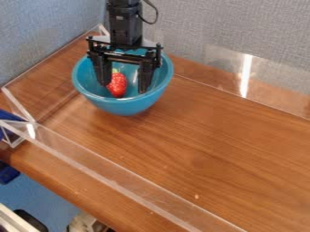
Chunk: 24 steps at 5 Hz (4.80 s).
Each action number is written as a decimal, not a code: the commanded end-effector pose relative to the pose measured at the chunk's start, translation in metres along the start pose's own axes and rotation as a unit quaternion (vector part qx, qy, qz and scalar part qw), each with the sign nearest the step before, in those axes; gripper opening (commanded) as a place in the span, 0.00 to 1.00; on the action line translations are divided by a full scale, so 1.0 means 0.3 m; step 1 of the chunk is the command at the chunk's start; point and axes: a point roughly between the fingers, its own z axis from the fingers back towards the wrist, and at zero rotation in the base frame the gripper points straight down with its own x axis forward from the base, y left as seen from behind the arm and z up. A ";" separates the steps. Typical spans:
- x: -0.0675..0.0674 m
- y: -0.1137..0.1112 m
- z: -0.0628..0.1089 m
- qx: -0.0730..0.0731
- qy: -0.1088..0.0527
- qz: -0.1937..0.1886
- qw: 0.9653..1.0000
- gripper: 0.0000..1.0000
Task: Remove the strawberry from inside the blue bowl and put it on the table
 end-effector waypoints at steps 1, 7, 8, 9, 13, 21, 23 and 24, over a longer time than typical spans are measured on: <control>0.001 -0.014 0.049 0.003 -0.028 -0.002 1.000 1.00; -0.001 -0.017 0.047 0.000 -0.034 0.031 0.999 1.00; -0.004 -0.018 0.051 -0.002 -0.036 0.036 0.999 1.00; 0.012 -0.006 0.019 0.000 -0.030 0.042 0.999 1.00; 0.062 0.020 -0.106 0.011 -0.009 0.055 0.998 1.00; 0.223 -0.114 -0.139 -0.018 -0.030 0.013 0.999 1.00; 0.252 -0.094 -0.127 -0.022 -0.033 0.025 0.999 1.00; 0.262 -0.077 -0.121 -0.023 -0.035 0.033 0.999 1.00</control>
